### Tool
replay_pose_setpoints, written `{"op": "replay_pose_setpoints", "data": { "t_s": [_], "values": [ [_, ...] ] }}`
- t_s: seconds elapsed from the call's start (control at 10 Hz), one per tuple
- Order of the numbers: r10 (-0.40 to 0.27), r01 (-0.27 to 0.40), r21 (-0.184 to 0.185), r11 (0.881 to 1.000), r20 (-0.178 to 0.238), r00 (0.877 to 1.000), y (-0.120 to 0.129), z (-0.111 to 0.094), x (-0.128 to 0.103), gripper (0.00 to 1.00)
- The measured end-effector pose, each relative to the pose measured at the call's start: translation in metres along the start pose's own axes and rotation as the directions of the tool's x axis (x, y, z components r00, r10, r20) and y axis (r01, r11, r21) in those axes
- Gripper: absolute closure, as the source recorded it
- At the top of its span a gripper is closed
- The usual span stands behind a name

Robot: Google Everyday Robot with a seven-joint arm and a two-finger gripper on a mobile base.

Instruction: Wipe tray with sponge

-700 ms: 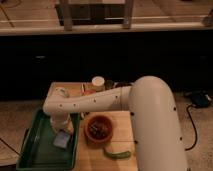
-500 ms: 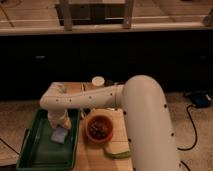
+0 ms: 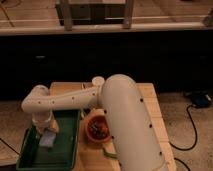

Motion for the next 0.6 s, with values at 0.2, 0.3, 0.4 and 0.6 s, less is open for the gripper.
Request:
{"op": "replay_pose_setpoints", "data": {
  "t_s": [0.2, 0.3, 0.4, 0.6],
  "values": [
    [-0.038, 0.038, 0.021, 0.999, 0.017, 0.999, 0.006, 0.003, -0.028, 0.99],
    [-0.039, 0.038, 0.027, 0.999, 0.018, 0.999, 0.013, 0.002, -0.034, 0.99],
    [-0.023, 0.022, 0.035, 0.999, 0.016, 1.0, 0.028, 0.0, -0.037, 0.99],
    [0.027, -0.027, 0.046, 0.999, 0.003, 1.0, 0.062, -0.008, -0.039, 0.99]
  ]
}}
